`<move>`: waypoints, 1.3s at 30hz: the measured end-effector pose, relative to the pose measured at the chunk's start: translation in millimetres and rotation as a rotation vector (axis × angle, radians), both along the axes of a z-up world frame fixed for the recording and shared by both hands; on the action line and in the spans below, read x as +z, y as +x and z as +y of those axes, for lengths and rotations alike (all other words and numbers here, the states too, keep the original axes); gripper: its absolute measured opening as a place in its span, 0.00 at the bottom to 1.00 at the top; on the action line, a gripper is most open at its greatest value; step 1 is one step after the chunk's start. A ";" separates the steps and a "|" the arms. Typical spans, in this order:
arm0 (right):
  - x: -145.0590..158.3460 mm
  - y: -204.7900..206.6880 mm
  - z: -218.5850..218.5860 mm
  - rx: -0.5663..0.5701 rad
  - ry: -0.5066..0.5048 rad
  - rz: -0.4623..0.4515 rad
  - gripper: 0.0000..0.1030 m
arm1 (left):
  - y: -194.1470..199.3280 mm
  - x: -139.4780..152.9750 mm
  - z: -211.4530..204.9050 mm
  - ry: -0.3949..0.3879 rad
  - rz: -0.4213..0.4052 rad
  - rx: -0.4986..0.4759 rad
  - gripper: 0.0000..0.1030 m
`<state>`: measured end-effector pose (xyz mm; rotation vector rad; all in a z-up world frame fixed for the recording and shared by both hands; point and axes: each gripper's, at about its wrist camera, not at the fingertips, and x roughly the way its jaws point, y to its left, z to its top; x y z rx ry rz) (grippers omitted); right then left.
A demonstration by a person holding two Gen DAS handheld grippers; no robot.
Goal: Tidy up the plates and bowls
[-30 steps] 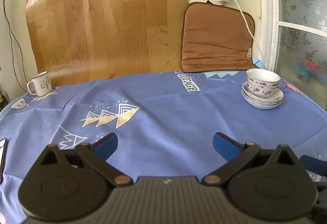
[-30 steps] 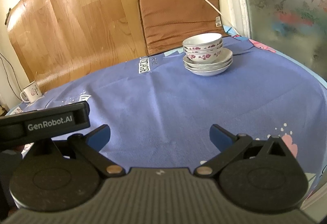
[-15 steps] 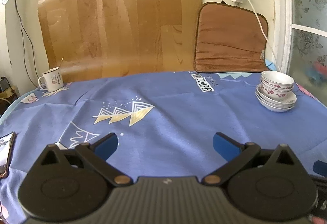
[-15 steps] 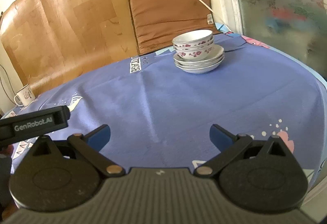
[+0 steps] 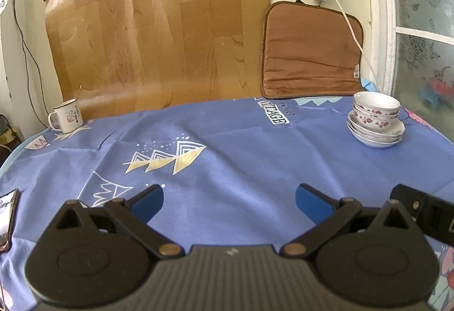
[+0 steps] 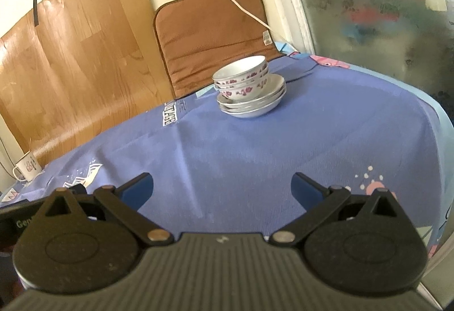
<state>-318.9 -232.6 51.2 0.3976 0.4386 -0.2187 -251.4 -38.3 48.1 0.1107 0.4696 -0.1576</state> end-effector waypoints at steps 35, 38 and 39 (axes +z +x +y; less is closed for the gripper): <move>0.1 0.4 -4.9 0.006 0.033 0.002 1.00 | -1.0 -8.8 -9.0 0.020 0.071 -0.060 1.00; 0.1 0.3 -4.7 0.006 0.032 0.003 1.00 | -3.9 -10.7 -10.8 0.033 0.058 -0.068 1.00; 0.0 0.3 -4.5 0.007 0.032 0.003 1.00 | -5.1 -11.1 -11.8 0.038 0.053 -0.076 1.00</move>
